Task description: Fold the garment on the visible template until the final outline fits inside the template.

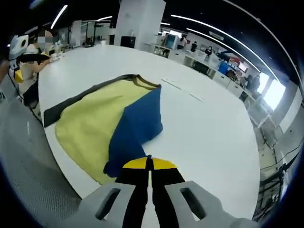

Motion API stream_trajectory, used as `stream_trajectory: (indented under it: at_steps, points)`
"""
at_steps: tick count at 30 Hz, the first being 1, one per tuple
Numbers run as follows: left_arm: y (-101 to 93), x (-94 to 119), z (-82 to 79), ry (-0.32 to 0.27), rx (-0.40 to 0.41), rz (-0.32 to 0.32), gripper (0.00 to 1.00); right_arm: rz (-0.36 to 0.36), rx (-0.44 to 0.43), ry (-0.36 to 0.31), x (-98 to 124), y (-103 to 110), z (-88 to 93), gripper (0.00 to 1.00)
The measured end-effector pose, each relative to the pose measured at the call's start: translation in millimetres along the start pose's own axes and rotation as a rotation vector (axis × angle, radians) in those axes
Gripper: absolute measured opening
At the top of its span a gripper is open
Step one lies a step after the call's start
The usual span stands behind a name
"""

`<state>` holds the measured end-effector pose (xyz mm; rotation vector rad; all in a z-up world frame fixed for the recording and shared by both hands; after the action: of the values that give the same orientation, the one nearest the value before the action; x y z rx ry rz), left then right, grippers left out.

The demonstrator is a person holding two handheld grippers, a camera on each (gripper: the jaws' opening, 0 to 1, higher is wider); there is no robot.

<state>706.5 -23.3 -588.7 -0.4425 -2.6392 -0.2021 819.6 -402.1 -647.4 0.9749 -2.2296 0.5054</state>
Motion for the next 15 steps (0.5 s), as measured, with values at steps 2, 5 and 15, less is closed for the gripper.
stream_trajectory:
  at_steps: [2,5,15]
  points:
    - [-5.7,1,-2.0,0.001,-0.004,-0.009,1.0,-0.001,0.009,-0.001,2,-8,0.2,0.01]
    - [-10.4,1,-4.2,0.013,-0.021,-0.038,1.0,-0.003,0.017,-0.009,4,-21,0.7,0.01]
    - [-32.3,3,-21.6,-0.021,-0.001,-0.055,1.0,-0.008,0.027,-0.015,5,-58,11.2,0.01]
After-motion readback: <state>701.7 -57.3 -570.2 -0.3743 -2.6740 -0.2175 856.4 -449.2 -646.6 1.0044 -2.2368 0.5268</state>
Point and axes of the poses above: the point that each gripper's makers call its tool centre point, and the gripper's own axes: x roughly backward along the fingers, y roughly to its left, z roughly out of its underside, the point moved 4 cm from there along x, roughly backward along the fingers, and after that the axes turned 12 degrees about -z, right-handed, at the moved point
